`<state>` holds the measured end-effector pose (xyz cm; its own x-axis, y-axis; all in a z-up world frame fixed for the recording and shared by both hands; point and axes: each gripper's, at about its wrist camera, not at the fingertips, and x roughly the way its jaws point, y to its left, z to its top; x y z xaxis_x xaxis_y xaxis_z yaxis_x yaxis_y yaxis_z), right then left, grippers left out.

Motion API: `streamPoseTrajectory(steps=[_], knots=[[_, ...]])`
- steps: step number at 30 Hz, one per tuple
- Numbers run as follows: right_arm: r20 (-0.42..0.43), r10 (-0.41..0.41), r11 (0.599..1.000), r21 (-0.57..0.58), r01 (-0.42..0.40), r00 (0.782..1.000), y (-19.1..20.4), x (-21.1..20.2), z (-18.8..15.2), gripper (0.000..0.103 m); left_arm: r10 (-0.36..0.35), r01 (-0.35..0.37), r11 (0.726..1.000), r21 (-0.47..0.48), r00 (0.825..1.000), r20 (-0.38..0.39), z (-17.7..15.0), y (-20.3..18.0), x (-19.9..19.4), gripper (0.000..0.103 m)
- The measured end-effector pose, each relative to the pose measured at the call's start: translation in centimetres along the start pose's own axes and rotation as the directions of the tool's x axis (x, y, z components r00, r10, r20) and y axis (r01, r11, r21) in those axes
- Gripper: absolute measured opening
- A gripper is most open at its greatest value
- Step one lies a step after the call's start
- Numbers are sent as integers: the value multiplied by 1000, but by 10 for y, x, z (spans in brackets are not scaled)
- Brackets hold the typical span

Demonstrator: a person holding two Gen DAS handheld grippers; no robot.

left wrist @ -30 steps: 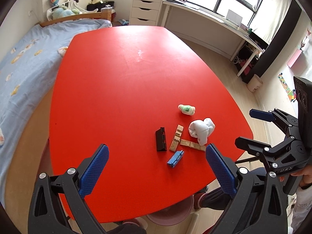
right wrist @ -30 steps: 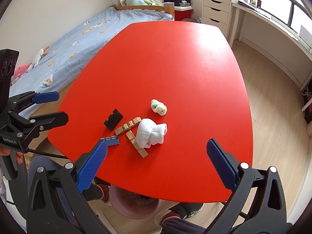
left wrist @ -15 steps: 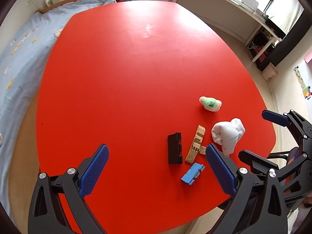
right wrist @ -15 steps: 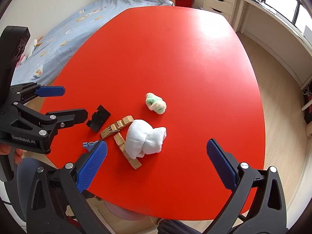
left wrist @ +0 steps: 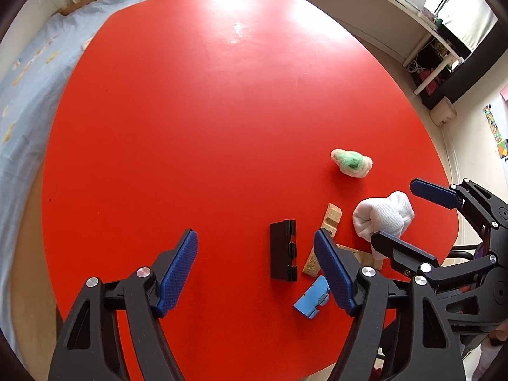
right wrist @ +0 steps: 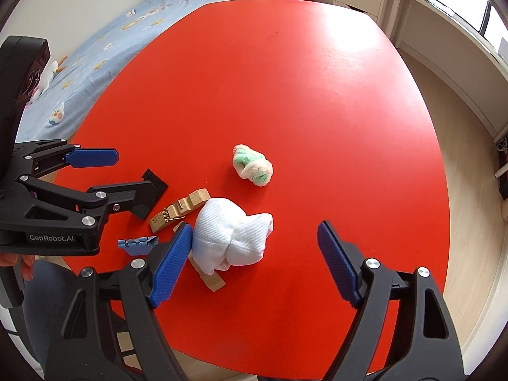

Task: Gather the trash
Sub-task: 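Reach both tools toward the small black box and white sock, then close left tool on the small black box while right tool grasps the white sock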

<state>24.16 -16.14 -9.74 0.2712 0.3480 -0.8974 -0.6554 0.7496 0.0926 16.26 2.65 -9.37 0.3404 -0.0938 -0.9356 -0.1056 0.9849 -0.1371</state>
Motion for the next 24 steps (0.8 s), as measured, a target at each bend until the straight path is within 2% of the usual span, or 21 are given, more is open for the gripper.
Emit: streamPoseTrajectory(steps=[1,3,5,7,9,12,24], knots=[[1,5,1000,-1,-5,1000,0,1,0,72,-1,1,1000,2,1000,-1,0,-1,0,64],[0,7,1000,-4,-7,1000,1,1,0,66,-7,7,1000,7,1000,-7,-1,-1,0,50],[-3,10,1000,-6,-10,1000,1,2,0,59,-23,23,1000,10,1000,-13,-1,-1,1,46],[-4,6,1000,-8,-6,1000,2,3,1,47,-30,30,999,16,999,-14,-2,-1,2,39],[-2,5,1000,-7,-5,1000,4,3,2,45,-36,36,999,24,999,-14,-2,-1,2,33],[2,5,1000,-10,-5,1000,4,3,1,42,-45,46,998,37,999,-10,-4,-2,1,12],[26,5,1000,-7,-5,1000,4,-6,-1,39,-36,34,998,59,999,40,-11,-6,-10,10]])
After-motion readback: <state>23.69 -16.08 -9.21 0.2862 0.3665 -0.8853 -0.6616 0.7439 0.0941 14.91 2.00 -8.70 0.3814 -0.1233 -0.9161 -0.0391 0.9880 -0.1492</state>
